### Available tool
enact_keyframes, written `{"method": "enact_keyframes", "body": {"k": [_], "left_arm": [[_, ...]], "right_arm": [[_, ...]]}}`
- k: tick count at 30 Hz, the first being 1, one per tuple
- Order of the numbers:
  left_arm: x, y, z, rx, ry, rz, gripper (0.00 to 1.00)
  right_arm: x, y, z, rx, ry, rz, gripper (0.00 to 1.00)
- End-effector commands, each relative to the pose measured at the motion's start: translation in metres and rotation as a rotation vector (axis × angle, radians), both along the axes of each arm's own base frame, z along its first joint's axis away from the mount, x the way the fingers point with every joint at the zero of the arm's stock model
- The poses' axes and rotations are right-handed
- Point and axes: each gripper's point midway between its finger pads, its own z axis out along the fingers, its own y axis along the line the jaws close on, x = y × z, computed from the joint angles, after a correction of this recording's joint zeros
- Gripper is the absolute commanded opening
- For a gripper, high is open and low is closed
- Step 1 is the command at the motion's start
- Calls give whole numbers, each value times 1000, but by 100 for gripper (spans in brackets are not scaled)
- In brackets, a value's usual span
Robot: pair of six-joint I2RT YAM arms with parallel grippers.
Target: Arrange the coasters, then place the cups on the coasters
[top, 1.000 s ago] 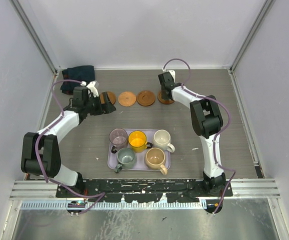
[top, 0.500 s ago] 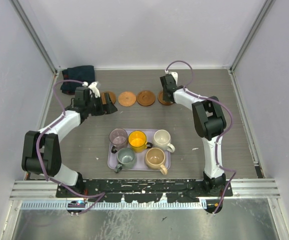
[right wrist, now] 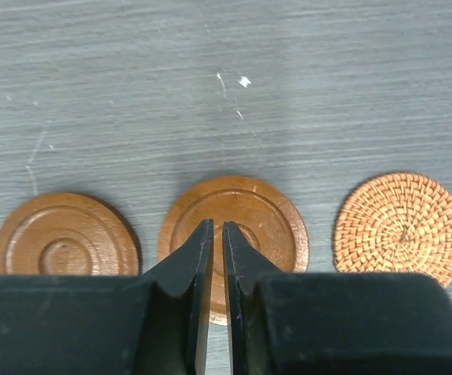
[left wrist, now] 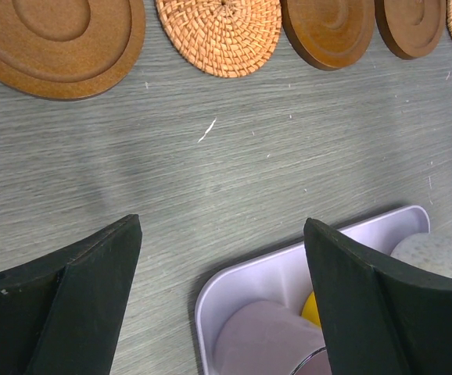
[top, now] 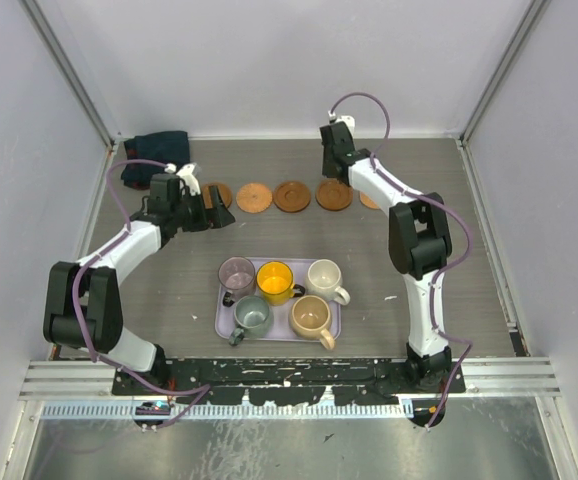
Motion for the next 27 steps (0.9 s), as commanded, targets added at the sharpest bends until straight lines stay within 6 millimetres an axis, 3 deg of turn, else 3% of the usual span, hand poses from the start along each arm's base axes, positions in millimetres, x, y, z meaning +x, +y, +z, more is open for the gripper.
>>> {"method": "enact_keyframes", "body": {"k": [1,8,13,18,27], "left_arm": [[14,-4,35,-15,-112,-7,87],[13,-2,36,-9,-119,2,87],[12,-1,33,-6,-112,3,87],[10,0,29,-3,-105,5,87],[10,4,31,11,-118,29,87]], "right_arm": [[9,23,51,99,-87,79,16],[-10,75,17,100,-18,237,16],[-20,108,8,75,-18,301,16],[-20,120,-5,76,13,314,17],[-23,122,-34,69,65,320,17]]}}
